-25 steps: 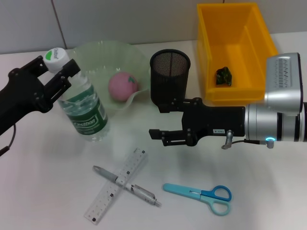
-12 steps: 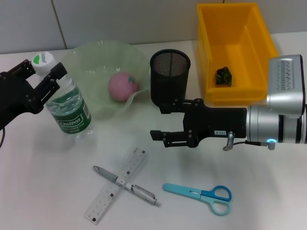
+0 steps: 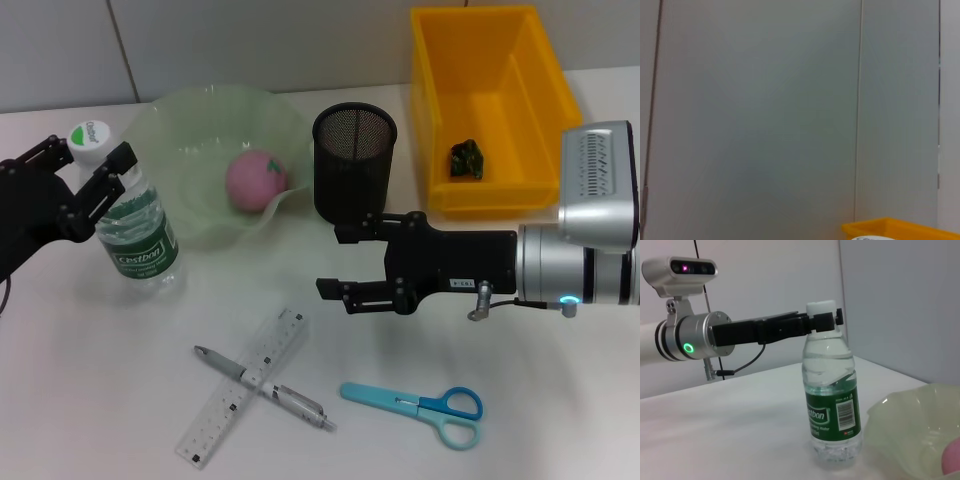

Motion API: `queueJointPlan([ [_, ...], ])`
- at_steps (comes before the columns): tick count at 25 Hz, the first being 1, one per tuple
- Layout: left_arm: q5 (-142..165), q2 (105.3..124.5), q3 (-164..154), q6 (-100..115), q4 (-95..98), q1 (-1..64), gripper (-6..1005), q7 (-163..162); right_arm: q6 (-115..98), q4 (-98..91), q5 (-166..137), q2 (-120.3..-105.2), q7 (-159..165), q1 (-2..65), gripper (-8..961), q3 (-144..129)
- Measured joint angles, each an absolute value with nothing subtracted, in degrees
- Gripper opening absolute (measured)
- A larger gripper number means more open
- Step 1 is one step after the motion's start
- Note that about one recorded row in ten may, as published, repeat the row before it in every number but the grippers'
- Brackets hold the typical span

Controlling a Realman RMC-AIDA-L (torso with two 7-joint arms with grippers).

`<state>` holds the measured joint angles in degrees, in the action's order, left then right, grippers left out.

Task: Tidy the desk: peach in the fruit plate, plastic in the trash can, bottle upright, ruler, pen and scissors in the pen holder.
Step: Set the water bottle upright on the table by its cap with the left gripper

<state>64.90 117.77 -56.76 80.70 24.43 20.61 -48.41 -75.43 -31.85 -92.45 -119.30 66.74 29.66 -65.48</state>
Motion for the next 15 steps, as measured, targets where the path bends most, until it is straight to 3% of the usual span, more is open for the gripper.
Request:
queueJointPlan([
  [15, 65.0, 117.97, -56.7, 77.7, 24.0, 20.5, 447, -46.4, -75.3, -31.7, -92.6, -119.17, 66.7, 29.6, 759, -66.0],
])
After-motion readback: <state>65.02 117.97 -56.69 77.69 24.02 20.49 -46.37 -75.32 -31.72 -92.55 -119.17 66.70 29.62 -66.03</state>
